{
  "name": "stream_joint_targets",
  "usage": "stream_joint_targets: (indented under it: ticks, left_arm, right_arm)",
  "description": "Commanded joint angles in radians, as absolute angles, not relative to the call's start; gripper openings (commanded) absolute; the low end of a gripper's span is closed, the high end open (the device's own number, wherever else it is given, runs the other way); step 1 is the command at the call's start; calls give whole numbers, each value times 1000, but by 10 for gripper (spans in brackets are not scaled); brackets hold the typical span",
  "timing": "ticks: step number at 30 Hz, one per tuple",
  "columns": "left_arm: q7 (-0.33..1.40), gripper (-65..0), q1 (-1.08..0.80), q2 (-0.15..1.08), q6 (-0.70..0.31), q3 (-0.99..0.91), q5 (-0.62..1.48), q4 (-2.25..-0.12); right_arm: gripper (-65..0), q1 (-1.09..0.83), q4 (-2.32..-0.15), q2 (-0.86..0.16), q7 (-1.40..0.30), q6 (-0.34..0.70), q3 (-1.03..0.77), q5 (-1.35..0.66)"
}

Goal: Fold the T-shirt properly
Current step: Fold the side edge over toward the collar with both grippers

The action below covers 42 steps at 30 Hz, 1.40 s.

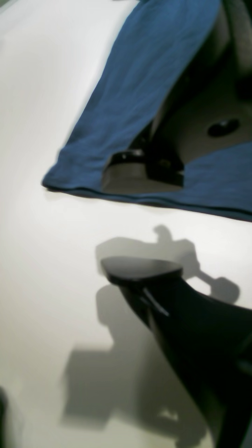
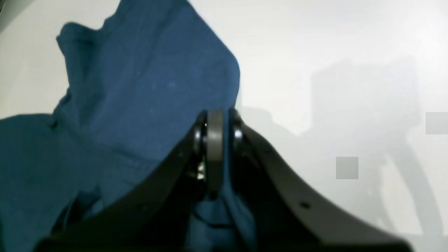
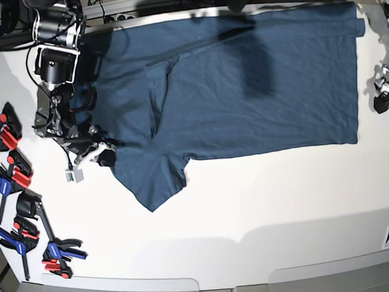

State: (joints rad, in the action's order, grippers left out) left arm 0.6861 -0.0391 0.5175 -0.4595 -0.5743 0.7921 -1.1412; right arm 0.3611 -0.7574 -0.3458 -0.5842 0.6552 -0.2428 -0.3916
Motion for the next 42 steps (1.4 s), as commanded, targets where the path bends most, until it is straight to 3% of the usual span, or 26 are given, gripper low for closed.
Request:
stream_joint_targets:
  ticks: [1, 11, 20, 22, 25, 34, 42]
  left_arm:
    - [672, -381, 2, 548, -480, -559, 814, -1101]
    - [627, -381, 309, 560, -501, -294, 812, -651]
    - [629, -381, 363, 546, -501, -201, 778, -617]
    - [627, -423, 363, 547, -501, -201, 753, -617]
    - [627, -650, 363, 553, -502, -201, 752, -617]
    - [714, -650, 362, 603, -646, -203, 917, -688]
    - [805, -650, 297, 680, -674, -213, 1008, -860]
  right_arm:
    - [-650, 376, -764, -357, -598, 651, -242, -375]
    - [-650, 376, -764, -357, -599, 651, -242, -374]
    - [-650, 376, -764, -357, -599, 651, -242, -375]
    - [-650, 376, -764, -357, -601, 651, -242, -377]
    - [-650, 377, -765, -360, -623, 653, -242, -432]
    - [-650, 371, -890, -363, -776, 698, -254, -540]
    - [-650, 249, -1151, -362, -933, 698, -400, -716]
